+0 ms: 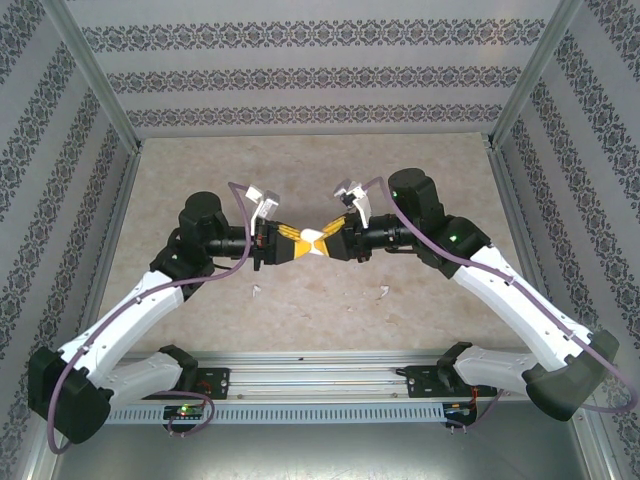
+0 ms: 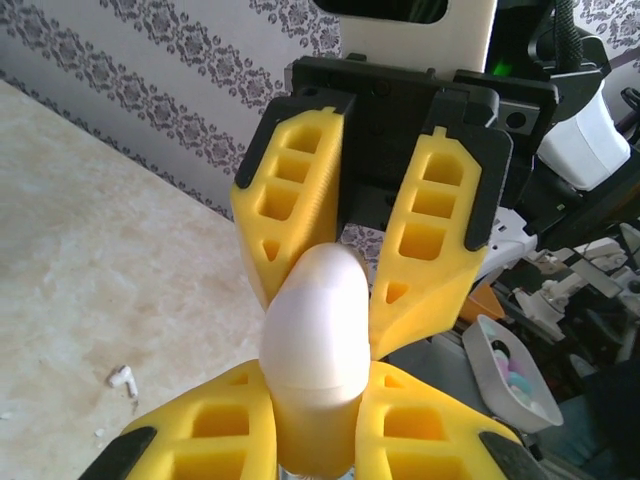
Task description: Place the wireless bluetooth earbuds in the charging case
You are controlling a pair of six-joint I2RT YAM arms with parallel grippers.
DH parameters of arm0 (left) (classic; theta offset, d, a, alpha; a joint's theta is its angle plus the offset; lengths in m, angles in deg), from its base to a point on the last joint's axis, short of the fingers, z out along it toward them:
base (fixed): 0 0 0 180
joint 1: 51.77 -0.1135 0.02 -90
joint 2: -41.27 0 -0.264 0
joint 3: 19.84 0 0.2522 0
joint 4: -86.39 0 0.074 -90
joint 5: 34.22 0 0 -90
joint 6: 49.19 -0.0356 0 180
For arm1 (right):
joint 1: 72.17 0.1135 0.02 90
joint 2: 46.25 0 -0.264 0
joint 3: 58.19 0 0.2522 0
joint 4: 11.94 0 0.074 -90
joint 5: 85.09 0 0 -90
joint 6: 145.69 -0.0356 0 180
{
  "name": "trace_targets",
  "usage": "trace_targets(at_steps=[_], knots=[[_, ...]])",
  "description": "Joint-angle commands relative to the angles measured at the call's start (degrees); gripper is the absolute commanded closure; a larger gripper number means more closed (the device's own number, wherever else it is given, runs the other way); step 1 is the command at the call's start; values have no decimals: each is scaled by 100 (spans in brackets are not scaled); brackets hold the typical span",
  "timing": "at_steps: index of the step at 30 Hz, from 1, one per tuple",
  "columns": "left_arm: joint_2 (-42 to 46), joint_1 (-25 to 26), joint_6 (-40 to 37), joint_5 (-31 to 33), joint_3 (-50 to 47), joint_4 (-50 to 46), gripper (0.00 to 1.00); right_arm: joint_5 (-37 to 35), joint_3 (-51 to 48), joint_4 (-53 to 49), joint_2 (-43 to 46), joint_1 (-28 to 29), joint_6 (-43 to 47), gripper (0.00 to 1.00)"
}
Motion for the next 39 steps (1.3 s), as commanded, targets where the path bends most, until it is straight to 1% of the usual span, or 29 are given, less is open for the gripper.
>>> trace_targets(at_steps=[1,7,11,15,18,21,23,25,29,32,34,37,39], knots=[[288,44,-641,142,-119,-138,100,77,-82,258,-8,-124,-279,69],[485,45,-982,150,-191,-435,100,33,-37,232,-155,-328,-516,61],[621,39,-1082,279,-279,-494,100,-106,-15,167,-215,-373,-619,60],[762,39,-1230,658,-308,-782,100,-77,-19,174,-230,-382,-732,56],[898,40,-1452,1221,-316,-1226,100,-185,-28,215,-148,-382,-971,52],[1110,29,-1706,1908,-331,-1751,100,-582,-57,137,-32,-382,-1252,50],[1319,29,-1794,2375,-369,-2024,100,-1108,-88,-69,7,-382,-1470,49],[1585,20,-1832,2960,-444,-2326,100,-1781,-115,-399,-34,-368,-1774,49],[2183,20,-1836,4240,-590,-2948,100,-2628,-357,-652,-289,-218,-2473,49],[2599,20,-1815,5038,-633,-3478,100,-3119,-615,-578,-670,79,-3241,51],[2872,20,-1811,5512,-631,-3844,100,-3441,-617,-571,-1067,439,-3625,52],[3218,27,-1857,5999,-583,-4289,100,-3567,-381,-555,-1781,936,-4156,52],[3388,25,-1914,6176,-556,-4483,100,-3537,-148,-458,-2328,1207,-4402,52]])
